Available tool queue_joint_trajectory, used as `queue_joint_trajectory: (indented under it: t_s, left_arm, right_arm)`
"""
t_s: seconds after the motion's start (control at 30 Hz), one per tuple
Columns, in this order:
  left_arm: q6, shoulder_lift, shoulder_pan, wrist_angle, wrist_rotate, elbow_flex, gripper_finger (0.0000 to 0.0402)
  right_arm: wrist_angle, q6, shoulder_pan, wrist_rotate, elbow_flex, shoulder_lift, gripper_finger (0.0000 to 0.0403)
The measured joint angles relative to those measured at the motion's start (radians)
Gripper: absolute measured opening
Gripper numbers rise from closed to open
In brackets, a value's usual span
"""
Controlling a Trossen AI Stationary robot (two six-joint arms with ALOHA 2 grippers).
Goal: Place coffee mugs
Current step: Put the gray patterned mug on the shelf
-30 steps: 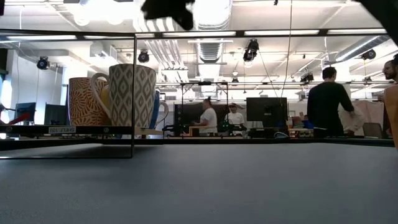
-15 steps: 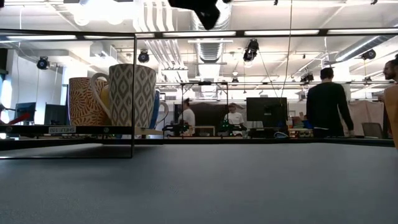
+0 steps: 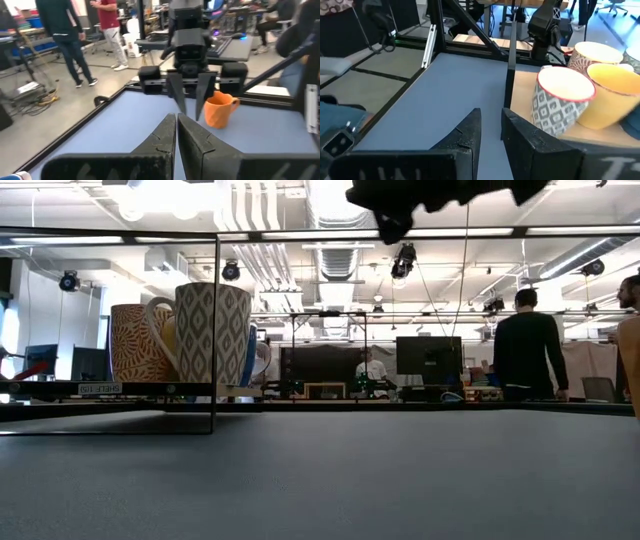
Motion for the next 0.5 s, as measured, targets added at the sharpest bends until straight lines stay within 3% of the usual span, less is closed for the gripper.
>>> queue_joint_trajectory:
  t_s: [0.1, 0.23, 0.4, 0.5]
  left_arm:
    - [-0.044, 0.032, 0.038, -0.084, 0.002, 0.059, 0.0]
    - [-0.261, 0.053, 0.101, -0.335, 0.076, 0.15, 0.0]
    - [-0.605, 0.096, 0.215, -0.697, 0.28, 0.261, 0.0]
    - [-0.701, 0.139, 0.282, -0.846, 0.422, 0.317, 0.0]
  right_arm:
    - [0.008, -0.014, 0.0, 0.0, -0.055, -0.066, 0.0064]
    - [-0.001, -0.02, 0.0, 0.0, -0.104, -0.138, 0.0063]
    - [-0.019, -0.058, 0.0, 0.0, -0.13, -0.2, 0.0063]
    - [-0.022, -0.08, 0.0, 0.0, -0.142, -0.215, 0.0061]
